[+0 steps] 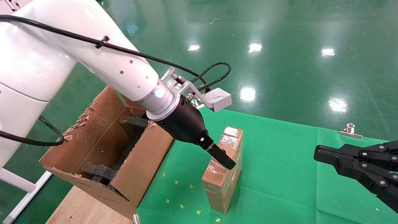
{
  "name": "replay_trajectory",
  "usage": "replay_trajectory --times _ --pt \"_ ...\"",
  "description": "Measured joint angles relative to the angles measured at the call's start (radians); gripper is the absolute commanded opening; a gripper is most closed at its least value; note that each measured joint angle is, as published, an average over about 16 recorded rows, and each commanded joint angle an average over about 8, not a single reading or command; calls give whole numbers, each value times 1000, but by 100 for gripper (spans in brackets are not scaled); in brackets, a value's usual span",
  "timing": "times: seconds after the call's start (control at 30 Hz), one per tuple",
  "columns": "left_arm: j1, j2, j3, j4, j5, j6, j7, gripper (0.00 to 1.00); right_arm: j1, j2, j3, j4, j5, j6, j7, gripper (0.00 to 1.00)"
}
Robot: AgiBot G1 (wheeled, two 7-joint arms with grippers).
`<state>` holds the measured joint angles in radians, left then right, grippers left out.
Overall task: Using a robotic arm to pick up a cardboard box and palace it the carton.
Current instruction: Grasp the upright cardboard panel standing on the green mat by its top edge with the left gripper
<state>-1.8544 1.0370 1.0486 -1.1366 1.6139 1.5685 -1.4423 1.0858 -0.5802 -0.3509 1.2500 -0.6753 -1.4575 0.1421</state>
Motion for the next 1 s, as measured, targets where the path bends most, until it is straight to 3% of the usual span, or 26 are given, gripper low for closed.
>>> replay_trajectory --times 0.23,0.3,0.5,0.53,1.0 --pt "-6 39 51 8 26 -13 -36 100 0 0 0 0 0 0 0 100" --pt "-6 49 62 10 34 -16 -44 82 0 0 0 0 0 0 0 100" --pt "-6 75 89 15 62 -23 -59 8 0 0 0 0 0 0 0 100" --pt "-6 78 92 15 66 -24 -60 2 0 0 0 0 0 0 0 100" --pt "-7 84 100 15 77 -27 -63 0 0 0 0 0 0 0 0 100"
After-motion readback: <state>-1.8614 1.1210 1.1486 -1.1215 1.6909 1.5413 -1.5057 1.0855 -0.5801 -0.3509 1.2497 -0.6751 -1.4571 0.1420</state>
